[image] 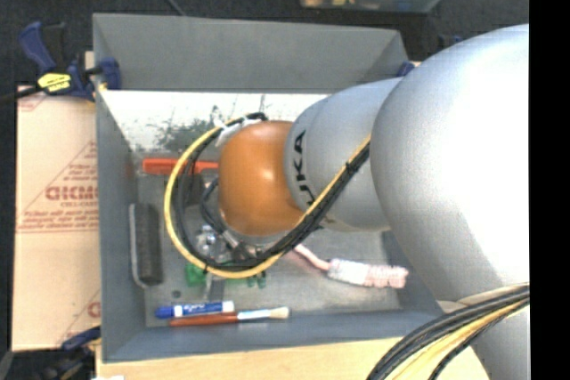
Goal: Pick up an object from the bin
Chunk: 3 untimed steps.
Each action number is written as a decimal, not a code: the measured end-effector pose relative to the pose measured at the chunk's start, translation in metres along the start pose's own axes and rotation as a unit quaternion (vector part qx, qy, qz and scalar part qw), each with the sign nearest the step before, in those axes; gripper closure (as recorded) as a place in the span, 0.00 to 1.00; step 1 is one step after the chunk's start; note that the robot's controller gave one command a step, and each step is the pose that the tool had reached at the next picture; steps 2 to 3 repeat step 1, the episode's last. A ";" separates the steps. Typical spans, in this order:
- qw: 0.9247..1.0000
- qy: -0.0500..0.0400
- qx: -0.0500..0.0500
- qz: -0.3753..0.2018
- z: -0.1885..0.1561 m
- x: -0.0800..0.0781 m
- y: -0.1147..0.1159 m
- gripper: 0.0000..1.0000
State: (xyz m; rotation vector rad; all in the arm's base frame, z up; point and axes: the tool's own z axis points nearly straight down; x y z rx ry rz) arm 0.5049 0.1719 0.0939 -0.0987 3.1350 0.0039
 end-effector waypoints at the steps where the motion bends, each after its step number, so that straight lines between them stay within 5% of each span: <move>1: 1.000 -0.003 -0.001 0.000 -0.027 -0.002 0.000 1.00; 3: 1.000 -0.003 -0.001 0.000 -0.027 -0.002 0.000 1.00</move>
Offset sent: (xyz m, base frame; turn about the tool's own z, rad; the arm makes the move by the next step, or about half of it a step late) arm 0.0013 0.0002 0.0394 0.0004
